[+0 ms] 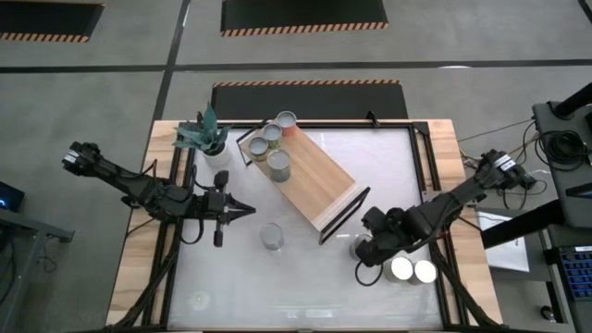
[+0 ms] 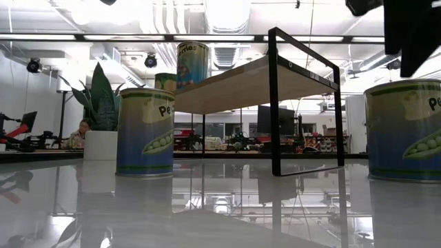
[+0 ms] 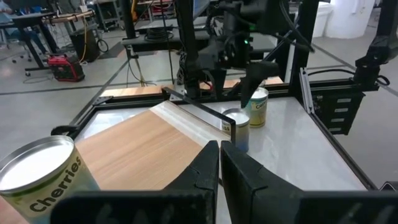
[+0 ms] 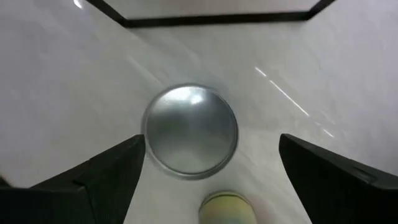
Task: Pick and place cans onto a shelf
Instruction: Put the canned peas on the shelf
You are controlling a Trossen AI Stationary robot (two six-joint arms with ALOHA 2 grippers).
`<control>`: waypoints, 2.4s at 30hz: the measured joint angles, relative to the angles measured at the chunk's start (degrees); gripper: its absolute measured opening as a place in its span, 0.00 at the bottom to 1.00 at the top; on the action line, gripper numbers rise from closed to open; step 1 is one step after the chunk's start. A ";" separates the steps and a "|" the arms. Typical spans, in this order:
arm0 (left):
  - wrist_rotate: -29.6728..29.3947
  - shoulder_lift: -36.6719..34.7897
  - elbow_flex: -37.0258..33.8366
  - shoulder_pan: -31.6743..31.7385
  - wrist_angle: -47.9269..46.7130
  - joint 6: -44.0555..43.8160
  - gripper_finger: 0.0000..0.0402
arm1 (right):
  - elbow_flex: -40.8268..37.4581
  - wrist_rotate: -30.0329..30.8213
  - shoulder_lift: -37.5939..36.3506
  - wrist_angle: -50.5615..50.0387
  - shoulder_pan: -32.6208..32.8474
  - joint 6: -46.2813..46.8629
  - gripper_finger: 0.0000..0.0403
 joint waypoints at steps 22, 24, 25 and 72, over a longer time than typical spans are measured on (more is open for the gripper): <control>0.04 0.05 0.00 0.00 -0.11 0.00 0.00 | 2.41 -4.35 7.10 1.64 0.00 -2.13 0.89; 0.04 0.05 0.00 0.00 -0.11 0.00 0.00 | 2.41 -4.34 7.12 1.58 0.00 -2.13 0.89; 0.04 0.05 0.00 0.00 -0.11 0.00 0.00 | 2.41 -4.33 7.32 1.55 0.00 -2.17 0.89; 0.04 0.07 0.00 0.00 -0.07 0.02 0.00 | 37.82 -3.75 10.77 -1.82 -0.60 -15.91 0.76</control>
